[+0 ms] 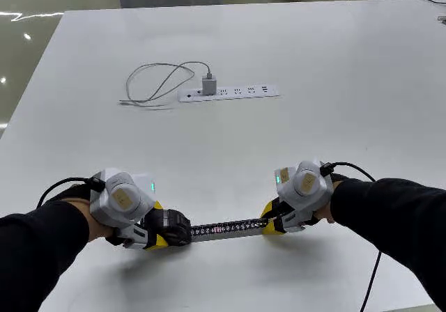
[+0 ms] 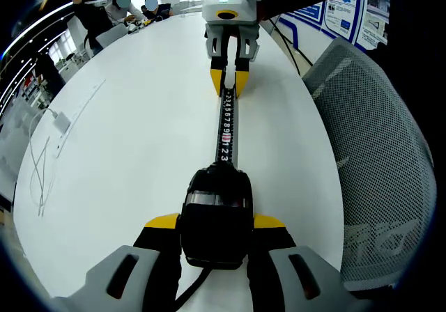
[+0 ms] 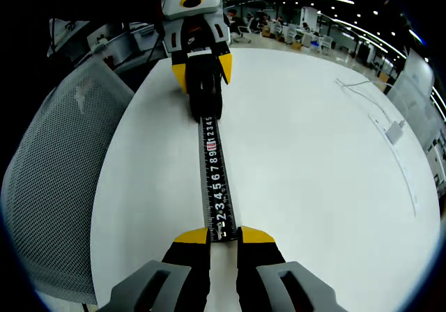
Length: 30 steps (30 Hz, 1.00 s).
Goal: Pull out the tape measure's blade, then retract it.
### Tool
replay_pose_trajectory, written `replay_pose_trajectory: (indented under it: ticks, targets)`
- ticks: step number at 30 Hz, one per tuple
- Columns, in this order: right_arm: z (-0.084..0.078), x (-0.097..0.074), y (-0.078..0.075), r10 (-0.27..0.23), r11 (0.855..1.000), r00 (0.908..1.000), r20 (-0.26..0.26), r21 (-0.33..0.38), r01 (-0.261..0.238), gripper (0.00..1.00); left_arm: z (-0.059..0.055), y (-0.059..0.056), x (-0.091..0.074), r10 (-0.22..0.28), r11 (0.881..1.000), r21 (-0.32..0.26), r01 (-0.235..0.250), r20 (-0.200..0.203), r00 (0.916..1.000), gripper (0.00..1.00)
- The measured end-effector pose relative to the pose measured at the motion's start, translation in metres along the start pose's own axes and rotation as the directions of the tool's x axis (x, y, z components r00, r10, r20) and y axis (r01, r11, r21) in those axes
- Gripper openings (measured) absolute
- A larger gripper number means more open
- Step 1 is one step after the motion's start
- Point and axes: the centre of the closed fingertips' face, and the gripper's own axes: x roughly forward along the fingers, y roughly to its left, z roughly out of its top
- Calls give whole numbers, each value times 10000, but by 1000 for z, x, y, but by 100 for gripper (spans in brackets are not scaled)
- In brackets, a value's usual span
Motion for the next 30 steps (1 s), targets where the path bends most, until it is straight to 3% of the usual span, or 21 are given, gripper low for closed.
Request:
replay_pose_trajectory:
  ticks: [30]
  targets:
    - [-14,-10,-3,-83,9999,9999,-72,75,84,9,0,1,0,20,10000,38,-20,-8,10000,31]
